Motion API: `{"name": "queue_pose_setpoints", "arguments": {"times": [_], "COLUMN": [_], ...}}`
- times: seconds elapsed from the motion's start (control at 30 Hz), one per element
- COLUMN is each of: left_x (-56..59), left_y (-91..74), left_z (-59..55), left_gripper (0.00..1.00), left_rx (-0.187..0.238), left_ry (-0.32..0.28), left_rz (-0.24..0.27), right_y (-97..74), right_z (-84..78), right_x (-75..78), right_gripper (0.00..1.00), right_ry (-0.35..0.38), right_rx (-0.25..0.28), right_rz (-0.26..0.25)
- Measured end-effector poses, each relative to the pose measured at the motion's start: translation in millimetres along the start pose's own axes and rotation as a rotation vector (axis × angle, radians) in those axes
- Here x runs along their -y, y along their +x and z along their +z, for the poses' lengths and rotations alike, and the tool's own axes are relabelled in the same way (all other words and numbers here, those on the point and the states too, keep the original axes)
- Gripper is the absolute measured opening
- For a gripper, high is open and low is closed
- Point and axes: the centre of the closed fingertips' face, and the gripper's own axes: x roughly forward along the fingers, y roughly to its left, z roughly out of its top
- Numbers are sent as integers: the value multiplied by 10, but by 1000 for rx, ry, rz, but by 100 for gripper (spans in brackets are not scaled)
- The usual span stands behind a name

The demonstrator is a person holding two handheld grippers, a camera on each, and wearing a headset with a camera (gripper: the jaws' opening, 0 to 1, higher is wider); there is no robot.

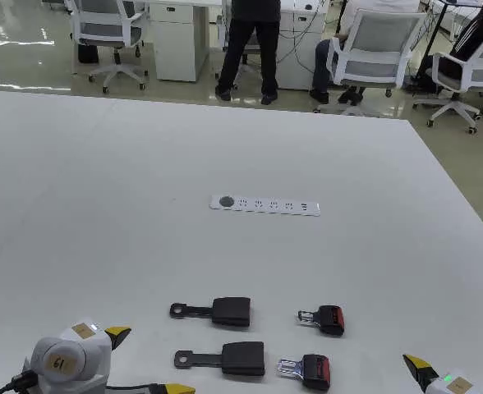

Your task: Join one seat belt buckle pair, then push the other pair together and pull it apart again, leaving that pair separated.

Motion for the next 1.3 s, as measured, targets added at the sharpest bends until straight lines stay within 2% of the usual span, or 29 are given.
{"name": "queue_pose_setpoints", "arguments": {"times": [0.57, 1.17, 1.3], "left_x": [34, -4, 30], "left_y": [-11, -36, -36], "left_z": [33, -7, -2], "left_gripper": [95, 95, 95], "left_rx": [5, 6, 4], "left_ry": [0, 6, 9], "left_rz": [2, 5, 3], "right_y": [-13, -45, -46], "right_z": [27, 38, 12], "right_x": [2, -5, 19], "right_gripper": [100, 100, 100], "right_ry": [-1, -4, -3], "right_rx": [4, 5, 4], "right_rz": [-1, 3, 3]}}
